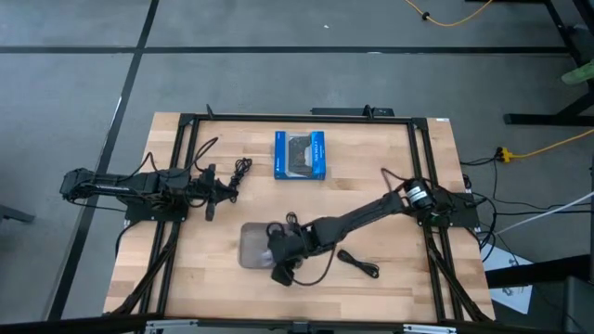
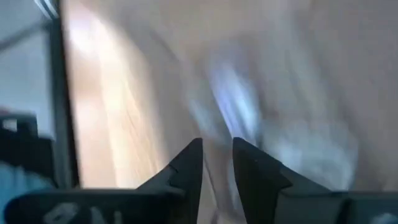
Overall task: Pick and place USB-C Cables
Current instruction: Adjust the black bin
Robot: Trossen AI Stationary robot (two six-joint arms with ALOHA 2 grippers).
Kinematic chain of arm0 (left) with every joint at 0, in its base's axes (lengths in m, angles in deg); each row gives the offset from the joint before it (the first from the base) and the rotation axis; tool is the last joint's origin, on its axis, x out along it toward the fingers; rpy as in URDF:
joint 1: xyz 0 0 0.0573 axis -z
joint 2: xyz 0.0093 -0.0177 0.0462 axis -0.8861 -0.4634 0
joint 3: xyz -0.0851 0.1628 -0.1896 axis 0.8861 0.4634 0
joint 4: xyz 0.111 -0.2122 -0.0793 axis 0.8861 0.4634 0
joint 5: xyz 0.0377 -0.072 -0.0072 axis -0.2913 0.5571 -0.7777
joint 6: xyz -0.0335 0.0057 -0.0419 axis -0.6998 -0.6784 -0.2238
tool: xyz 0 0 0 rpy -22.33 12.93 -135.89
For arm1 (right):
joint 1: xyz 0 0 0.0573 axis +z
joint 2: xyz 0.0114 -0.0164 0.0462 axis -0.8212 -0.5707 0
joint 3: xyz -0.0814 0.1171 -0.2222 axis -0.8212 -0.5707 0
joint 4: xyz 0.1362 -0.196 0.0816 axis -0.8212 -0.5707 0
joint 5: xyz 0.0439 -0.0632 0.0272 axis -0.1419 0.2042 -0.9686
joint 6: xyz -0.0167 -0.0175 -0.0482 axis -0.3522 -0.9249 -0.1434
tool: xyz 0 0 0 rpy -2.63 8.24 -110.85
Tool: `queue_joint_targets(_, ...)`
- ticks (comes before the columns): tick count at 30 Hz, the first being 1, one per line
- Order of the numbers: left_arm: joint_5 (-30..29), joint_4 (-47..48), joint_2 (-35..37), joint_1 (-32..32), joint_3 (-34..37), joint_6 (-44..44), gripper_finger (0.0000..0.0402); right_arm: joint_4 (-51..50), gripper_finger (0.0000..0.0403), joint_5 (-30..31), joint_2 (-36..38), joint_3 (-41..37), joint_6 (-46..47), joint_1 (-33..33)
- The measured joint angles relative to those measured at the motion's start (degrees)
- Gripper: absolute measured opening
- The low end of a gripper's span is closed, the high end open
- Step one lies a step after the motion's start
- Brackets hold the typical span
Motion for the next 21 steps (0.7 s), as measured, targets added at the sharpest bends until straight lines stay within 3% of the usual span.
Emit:
queue_joint_targets(8,-0.54,0.12,0.01,0.0,0.0,-0.44,0.0016,-3.21,0.0089,6.5,0.66,8.73,-6.04,0.87)
queue_joint_targets(11,-0.54,0.14,-0.01,0.0,0.0,-0.48,0.0016,-12.03,0.0089,14.15,1.08,11.69,-4.3,2.17)
queue_joint_targets(15,-0.54,0.24,-0.01,0.0,0.0,-0.5,0.0016,-35.14,0.0089,28.96,1.1,15.57,8.89,3.61)
queue_joint_targets(18,-0.39,0.25,0.01,-0.01,0.0,-0.55,0.0016,-51.04,0.0089,29.87,1.21,16.6,24.5,4.73)
queue_joint_targets(21,-0.42,0.18,0.0,-0.01,0.0,-0.59,0.0016,-53.56,0.0089,29.46,1.21,13.65,31.47,6.11)
